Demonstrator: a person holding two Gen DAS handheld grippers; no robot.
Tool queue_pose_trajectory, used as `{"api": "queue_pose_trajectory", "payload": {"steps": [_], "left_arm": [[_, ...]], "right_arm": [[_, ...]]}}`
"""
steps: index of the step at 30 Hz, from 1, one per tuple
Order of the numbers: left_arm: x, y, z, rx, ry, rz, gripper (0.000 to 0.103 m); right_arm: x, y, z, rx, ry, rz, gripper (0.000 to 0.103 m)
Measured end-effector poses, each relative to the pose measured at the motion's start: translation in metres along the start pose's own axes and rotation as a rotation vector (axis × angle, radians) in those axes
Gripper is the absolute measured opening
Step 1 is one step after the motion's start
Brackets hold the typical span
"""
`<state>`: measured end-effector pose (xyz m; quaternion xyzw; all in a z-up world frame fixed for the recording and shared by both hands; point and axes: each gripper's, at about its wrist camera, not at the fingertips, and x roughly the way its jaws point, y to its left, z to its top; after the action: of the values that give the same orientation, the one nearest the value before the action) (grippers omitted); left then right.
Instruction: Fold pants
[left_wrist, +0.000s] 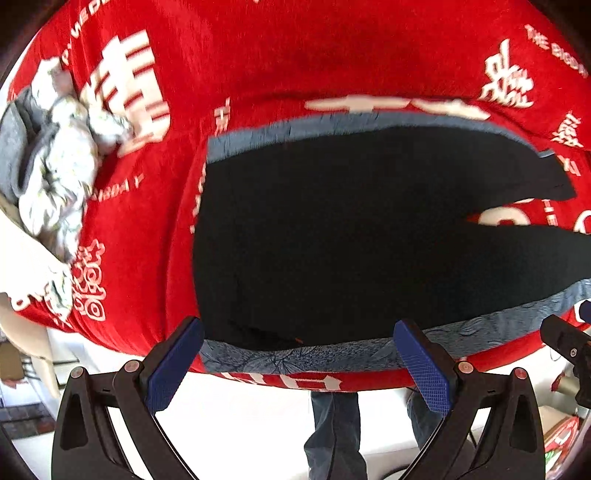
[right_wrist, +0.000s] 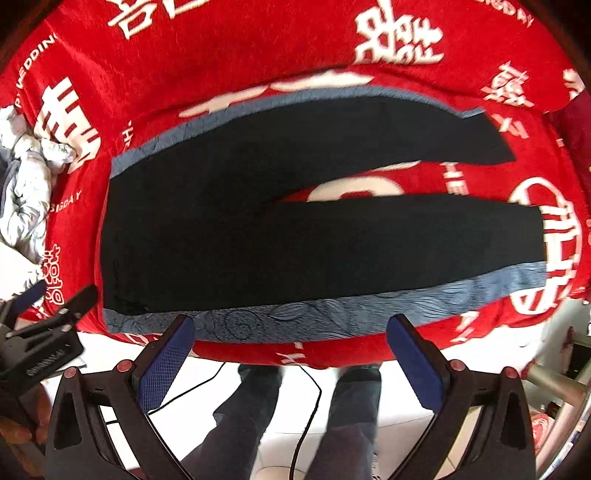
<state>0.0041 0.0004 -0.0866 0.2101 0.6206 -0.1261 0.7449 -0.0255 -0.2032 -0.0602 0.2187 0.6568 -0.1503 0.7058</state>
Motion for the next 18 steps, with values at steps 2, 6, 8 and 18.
{"api": "queue_pose_trajectory", "payload": {"steps": [2,6,8,18], "left_arm": [[0.018,-0.001,-0.003,-0.014,0.020,0.005,0.103],[0.046,-0.003,-0.006,-0.030,0.048,0.011,0.103],[0.057,-0.004,-0.007,-0.036,0.061,0.008,0.103],[0.090,-0.015,-0.009,-0.038,0.084,0.009,0.103]], "right_arm": [[0.015,-0.001,0.001,-0.003,0.010,0.017,0.103],[0.049,0.000,0.003,-0.010,0.038,0.049,0.103],[0.061,0.001,0.005,-0.017,0.037,0.062,0.103],[0.092,0.001,0.015,-0.012,0.029,0.169,0.103]]}}
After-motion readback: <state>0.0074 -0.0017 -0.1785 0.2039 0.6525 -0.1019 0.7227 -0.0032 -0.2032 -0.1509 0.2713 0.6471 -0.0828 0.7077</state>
